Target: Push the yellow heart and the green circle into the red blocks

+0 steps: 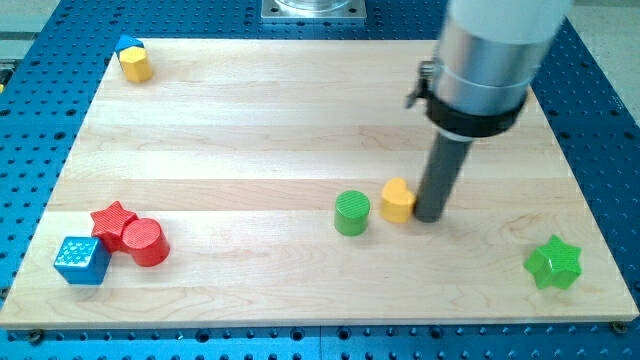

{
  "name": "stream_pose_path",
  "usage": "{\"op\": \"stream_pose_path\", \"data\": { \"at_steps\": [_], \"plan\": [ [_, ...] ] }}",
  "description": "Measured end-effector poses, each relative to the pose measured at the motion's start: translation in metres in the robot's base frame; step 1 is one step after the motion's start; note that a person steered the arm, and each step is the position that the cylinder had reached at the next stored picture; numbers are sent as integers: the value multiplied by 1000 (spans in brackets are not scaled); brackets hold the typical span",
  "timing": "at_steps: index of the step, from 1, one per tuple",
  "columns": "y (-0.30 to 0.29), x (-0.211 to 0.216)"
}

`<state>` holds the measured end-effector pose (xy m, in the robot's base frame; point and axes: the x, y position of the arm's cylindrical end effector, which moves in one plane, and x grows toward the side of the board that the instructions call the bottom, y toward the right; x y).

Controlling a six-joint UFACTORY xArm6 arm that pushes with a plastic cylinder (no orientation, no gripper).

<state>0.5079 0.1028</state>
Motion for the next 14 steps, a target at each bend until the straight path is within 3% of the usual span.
{"op": "stream_pose_path", "data": {
  "at_steps": [2, 4, 6, 7, 8, 10, 11, 12, 13, 14],
  "plan": [
    [-107, 2],
    [-35, -34],
    [-129, -3],
    [-166, -8],
    [-143, -35],
    [-250, -24],
    [-276, -23],
    [-185, -43],
    [-77, -36],
    [-49, -2]
  ]
}}
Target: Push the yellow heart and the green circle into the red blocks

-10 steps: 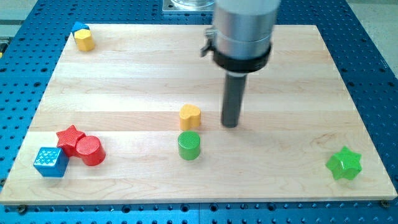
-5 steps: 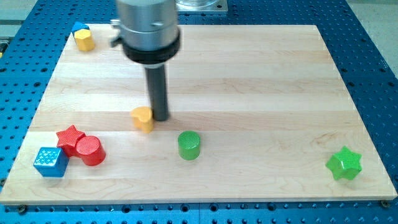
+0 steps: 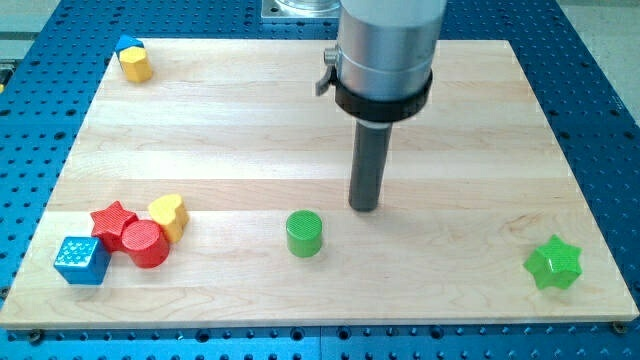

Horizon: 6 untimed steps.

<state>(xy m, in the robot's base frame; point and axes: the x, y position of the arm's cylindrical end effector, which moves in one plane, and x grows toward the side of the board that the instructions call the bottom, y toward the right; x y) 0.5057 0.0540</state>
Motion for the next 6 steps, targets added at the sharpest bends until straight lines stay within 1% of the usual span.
{"op": "stream_pose_path", "data": {
  "at_steps": [1, 2, 3, 4, 5, 6],
  "plan": [
    [-25, 17],
    [-19, 39],
    [-25, 39],
    [-111, 39],
    [-91, 39],
    [-21, 39]
  ]
}}
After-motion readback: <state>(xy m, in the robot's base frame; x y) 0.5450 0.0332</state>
